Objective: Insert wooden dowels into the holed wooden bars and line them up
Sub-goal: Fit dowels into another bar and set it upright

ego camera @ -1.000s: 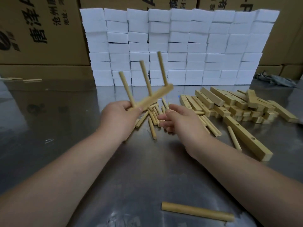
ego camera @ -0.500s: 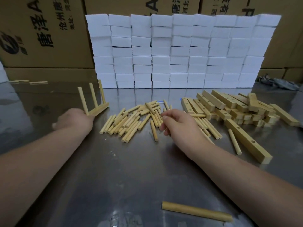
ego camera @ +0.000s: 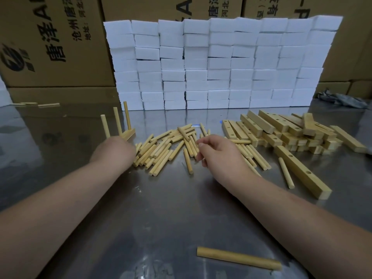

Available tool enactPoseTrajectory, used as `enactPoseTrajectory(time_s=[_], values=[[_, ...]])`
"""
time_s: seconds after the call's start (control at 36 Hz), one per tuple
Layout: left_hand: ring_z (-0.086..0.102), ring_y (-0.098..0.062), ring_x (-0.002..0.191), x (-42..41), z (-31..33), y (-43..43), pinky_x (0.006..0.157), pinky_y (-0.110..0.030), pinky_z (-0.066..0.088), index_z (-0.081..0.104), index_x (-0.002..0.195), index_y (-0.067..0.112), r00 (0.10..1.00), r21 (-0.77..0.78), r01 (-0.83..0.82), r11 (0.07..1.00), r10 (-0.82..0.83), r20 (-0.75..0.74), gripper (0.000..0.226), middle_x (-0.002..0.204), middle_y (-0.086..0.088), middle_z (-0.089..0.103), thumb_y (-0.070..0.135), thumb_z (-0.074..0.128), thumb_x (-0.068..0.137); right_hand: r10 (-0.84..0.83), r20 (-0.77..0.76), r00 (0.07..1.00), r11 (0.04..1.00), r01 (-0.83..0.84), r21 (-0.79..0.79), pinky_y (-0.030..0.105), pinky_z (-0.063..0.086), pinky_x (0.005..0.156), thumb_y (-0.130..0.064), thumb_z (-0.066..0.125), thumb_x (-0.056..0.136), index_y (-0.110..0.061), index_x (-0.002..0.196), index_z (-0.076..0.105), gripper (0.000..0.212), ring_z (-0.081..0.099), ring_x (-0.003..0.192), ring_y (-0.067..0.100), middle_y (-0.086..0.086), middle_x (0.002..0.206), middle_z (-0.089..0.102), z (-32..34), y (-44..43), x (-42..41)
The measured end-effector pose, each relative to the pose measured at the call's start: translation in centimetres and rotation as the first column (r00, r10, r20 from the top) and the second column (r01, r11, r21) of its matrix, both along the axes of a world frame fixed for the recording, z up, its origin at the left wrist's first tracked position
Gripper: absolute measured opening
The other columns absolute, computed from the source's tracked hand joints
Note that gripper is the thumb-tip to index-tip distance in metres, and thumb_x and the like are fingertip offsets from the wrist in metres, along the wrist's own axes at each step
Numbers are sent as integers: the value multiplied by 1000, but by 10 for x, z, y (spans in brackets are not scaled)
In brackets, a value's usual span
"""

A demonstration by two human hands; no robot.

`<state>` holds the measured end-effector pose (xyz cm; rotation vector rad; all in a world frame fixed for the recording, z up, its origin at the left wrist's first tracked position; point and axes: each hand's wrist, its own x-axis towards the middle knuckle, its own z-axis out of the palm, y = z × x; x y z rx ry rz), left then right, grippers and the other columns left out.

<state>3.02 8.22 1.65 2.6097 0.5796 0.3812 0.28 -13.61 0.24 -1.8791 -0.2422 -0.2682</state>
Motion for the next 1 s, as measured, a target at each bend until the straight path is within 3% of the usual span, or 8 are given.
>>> enactPoseTrajectory(time_s=[0.19, 0.33, 0.47, 0.58, 0.67, 0.75, 0.86, 1.0], values=[[49, -26, 67, 12, -6, -10, 54, -28, 35, 61, 84, -2, 990, -3, 0, 1000, -1, -143, 18, 76, -14, 53, 5, 44, 84, -174, 48, 984, 983, 176, -44, 28, 43, 52, -23, 46, 89, -32, 76, 56, 18, 47, 41, 0, -4, 71, 64, 9, -12, 0], [55, -28, 60, 15, -10, -9, 49, -26, 34, 56, 57, 3, 993, -9, -10, 1000, 9, -117, 26, 61, -12, 55, 13, 55, 81, -220, 60, 974, 942, 228, -248, 33, 48, 63, -28, 42, 88, -31, 95, 58, 18, 55, 64, 13, -8, 74, 60, 17, -19, 0], [51, -23, 55, 15, -15, -7, 48, -25, 30, 58, 58, 6, 998, 38, 23, 999, -20, -65, 33, 58, -8, 53, 24, 52, 85, -333, 139, 933, 701, 344, -625, 29, 35, 68, -23, 37, 90, -19, 120, 56, 36, 49, 84, 18, 2, 111, 60, 31, -34, 4], [50, -24, 57, 11, -16, -5, 48, -26, 29, 58, 65, 6, 998, 48, 45, 998, -47, 38, 36, 61, -9, 53, 30, 48, 90, -452, 80, 889, 551, 348, -759, 32, 38, 72, -16, 35, 92, -14, 119, 55, 34, 47, 85, 22, 7, 113, 58, 39, -47, 10], [51, -26, 67, 7, -15, -7, 53, -28, 30, 56, 72, 11, 985, 82, 78, 994, -89, 147, 32, 66, -5, 51, 33, 44, 92, -488, 6, 873, 481, 275, -833, 31, 38, 69, -9, 37, 88, -12, 112, 57, 31, 49, 79, 21, 3, 90, 57, 37, -53, 14], [50, -24, 68, 1, -13, -11, 54, -29, 31, 58, 76, 20, 967, 91, 119, 989, -136, 217, 28, 65, -1, 53, 35, 42, 93, -493, -43, 869, 465, 222, -857, 31, 40, 68, -9, 38, 90, -12, 110, 57, 28, 52, 77, 21, 2, 82, 54, 32, -55, 16], [50, -17, 60, -4, -12, -17, 49, -27, 30, 55, 64, 23, 954, 76, 173, 982, -186, 234, 34, 60, -2, 56, 36, 43, 93, -456, -47, 889, 490, 207, -847, 32, 43, 71, -4, 37, 89, -16, 127, 53, 43, 51, 92, 24, 8, 115, 58, 26, -54, 20], [52, -19, 60, -6, -11, -20, 49, -28, 31, 59, 69, 22, 945, 68, 195, 978, -206, 255, 32, 61, -4, 57, 36, 44, 93, -503, -16, 864, 535, 297, -791, 32, 43, 70, -3, 39, 88, -17, 124, 54, 41, 48, 83, 23, 6, 100, 54, 33, -59, 23]])
